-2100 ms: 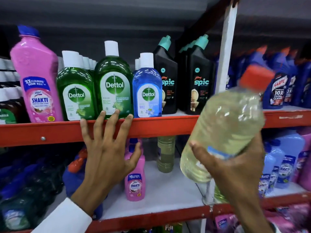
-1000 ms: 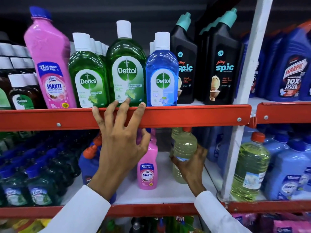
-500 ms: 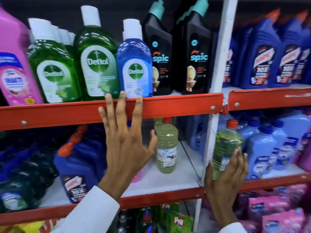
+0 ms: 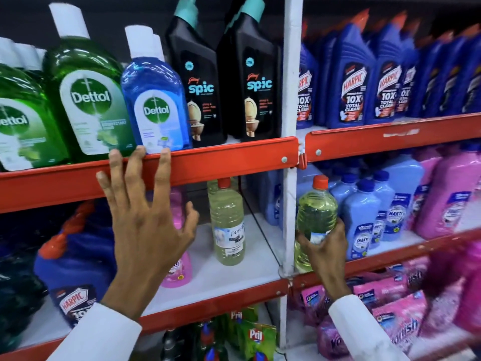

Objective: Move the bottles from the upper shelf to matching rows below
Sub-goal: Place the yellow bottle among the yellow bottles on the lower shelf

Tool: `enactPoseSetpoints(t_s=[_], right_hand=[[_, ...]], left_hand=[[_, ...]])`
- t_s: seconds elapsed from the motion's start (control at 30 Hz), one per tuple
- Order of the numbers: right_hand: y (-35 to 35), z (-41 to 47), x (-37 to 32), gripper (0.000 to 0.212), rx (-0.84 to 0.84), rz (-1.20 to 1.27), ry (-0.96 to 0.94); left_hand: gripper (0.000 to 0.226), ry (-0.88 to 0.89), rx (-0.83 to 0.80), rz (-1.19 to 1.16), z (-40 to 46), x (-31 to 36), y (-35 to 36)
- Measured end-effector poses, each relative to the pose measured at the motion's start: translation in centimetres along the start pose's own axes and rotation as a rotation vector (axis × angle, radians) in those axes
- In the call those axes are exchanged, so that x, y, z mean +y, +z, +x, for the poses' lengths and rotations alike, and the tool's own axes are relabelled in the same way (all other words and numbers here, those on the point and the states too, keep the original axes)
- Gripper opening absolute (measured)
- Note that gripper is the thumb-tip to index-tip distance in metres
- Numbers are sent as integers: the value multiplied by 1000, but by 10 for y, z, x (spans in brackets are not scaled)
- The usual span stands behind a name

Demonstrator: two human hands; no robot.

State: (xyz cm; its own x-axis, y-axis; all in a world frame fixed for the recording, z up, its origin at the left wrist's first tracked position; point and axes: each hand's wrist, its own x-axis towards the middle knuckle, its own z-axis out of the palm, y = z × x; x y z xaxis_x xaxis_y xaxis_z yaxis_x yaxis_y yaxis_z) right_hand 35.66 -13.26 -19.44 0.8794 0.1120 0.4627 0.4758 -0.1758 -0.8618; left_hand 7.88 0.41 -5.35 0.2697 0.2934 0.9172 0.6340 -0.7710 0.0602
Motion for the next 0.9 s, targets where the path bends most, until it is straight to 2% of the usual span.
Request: enactPoseSetpoints(t_s=[0.27,0.33,0.47,0.63,0.9], right_hand=[[-48,-26,-58,97,286,160,-130],[-56,-40,-76,97,298,210,-185],[-50,-71,-102,96,124,276,-238],[-4,-93,-107,92,-114,289,-215],[60,-95,-98,87,-204,158,-178]], left_hand=[[83,-15,-17,-1,0,2,-1],[82,-25,-21,-9,0,4,-2],[82,-37,-36,-25,0,5,-8],[80,-22,-61,-6,3,-3,-14],[81,-15,-115,10,4,-3,-18]])
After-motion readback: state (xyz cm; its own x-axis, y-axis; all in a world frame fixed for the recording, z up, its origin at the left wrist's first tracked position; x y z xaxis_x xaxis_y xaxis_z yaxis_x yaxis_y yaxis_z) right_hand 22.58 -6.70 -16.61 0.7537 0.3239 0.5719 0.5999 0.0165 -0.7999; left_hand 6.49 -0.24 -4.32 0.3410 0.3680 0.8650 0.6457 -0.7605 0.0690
